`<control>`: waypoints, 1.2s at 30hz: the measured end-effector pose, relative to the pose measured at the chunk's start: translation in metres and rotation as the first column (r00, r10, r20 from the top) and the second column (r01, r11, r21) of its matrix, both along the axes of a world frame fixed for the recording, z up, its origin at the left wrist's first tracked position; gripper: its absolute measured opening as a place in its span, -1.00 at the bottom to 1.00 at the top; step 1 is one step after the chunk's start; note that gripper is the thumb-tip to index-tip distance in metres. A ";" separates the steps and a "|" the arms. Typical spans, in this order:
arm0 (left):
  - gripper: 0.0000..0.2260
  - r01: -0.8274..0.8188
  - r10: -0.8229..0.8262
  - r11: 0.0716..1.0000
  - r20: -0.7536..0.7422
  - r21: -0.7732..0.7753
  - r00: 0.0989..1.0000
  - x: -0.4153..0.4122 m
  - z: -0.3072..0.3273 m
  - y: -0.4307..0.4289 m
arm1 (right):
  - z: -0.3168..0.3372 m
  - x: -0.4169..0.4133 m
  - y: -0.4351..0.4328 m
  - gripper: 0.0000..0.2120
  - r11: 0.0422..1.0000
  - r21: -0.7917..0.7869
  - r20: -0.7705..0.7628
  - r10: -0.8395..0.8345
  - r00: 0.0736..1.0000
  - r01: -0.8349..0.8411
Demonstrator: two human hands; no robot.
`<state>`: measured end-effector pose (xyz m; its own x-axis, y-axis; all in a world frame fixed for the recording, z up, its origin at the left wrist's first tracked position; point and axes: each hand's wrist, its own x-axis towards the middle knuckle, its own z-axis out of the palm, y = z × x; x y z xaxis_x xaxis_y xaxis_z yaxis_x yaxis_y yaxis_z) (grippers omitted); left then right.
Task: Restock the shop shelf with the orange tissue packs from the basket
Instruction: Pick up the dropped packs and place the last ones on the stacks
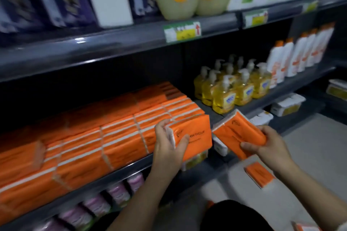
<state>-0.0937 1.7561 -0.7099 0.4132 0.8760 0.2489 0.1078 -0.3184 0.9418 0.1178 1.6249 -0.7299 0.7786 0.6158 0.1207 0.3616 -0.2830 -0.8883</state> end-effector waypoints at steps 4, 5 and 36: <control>-0.56 -0.096 0.103 0.993 0.101 -0.070 0.990 -0.045 0.020 0.022 | 0.030 -0.030 0.040 -0.56 0.984 0.122 -0.033 0.139 0.990 -0.134; -0.55 -0.127 0.134 0.988 0.092 -0.084 0.987 -0.057 0.023 0.028 | 0.035 -0.039 0.051 -0.56 0.975 0.147 -0.041 0.176 0.984 -0.168; -0.47 -0.407 0.631 0.770 -0.487 0.492 0.604 -0.250 0.011 0.149 | 0.038 -0.196 0.266 -0.59 0.804 0.110 -0.375 0.578 0.724 -0.585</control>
<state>-0.3439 1.9048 -0.6986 0.0632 0.9103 0.4091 0.8399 -0.2699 0.4709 -0.0781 1.8914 -0.6921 0.2482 0.9621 -0.1133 0.1029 -0.1425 -0.9844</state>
